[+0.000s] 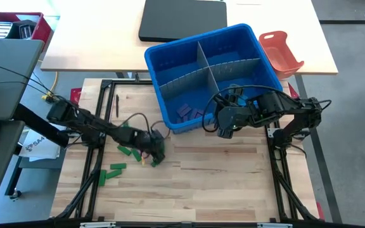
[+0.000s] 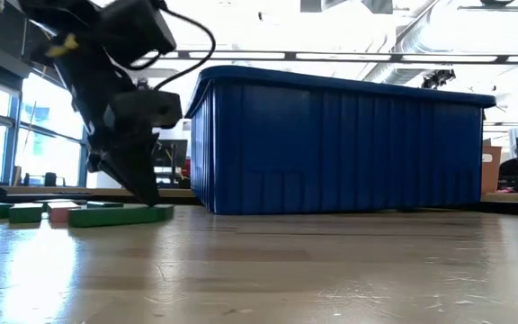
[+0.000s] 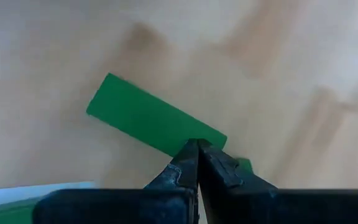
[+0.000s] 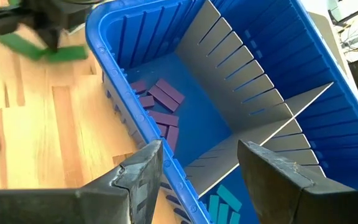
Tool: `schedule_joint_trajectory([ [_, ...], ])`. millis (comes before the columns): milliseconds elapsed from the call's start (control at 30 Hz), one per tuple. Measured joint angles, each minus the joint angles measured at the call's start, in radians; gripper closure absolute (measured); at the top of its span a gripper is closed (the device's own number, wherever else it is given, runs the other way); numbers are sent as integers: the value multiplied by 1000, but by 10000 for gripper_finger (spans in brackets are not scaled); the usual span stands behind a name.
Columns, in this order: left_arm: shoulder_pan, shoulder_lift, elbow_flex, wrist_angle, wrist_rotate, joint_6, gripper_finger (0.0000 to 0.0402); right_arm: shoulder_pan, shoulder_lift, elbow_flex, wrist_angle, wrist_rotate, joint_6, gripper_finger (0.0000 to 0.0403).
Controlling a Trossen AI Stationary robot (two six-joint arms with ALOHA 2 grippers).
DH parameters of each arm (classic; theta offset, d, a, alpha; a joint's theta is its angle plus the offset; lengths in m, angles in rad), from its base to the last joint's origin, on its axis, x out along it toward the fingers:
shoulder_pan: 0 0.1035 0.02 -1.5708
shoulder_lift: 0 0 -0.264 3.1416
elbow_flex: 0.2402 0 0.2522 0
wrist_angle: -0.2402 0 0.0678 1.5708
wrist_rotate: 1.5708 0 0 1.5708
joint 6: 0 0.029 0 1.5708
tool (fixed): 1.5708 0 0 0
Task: Sort blocks
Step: Move the blocks to the center of the table
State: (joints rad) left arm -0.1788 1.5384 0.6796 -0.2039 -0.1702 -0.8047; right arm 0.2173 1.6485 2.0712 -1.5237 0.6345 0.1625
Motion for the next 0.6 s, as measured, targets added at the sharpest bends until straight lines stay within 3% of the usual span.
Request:
schedule_joint_trajectory([
  [200, -83, 73, 0, 327, 19, 59, 401, 2, 0, 0, 1, -37, 44, 199],
  [267, -95, 64, 2, 361, 15, 42, 401, 7, 0, 0, 0, -45, 70, 199],
  [433, -169, -14, 2, 124, -31, -128, 401, 51, 0, 0, -6, -49, 127, 199],
  [600, -243, -106, 2, -198, -215, -360, 401, 102, 0, 0, 20, -42, 135, 199],
])
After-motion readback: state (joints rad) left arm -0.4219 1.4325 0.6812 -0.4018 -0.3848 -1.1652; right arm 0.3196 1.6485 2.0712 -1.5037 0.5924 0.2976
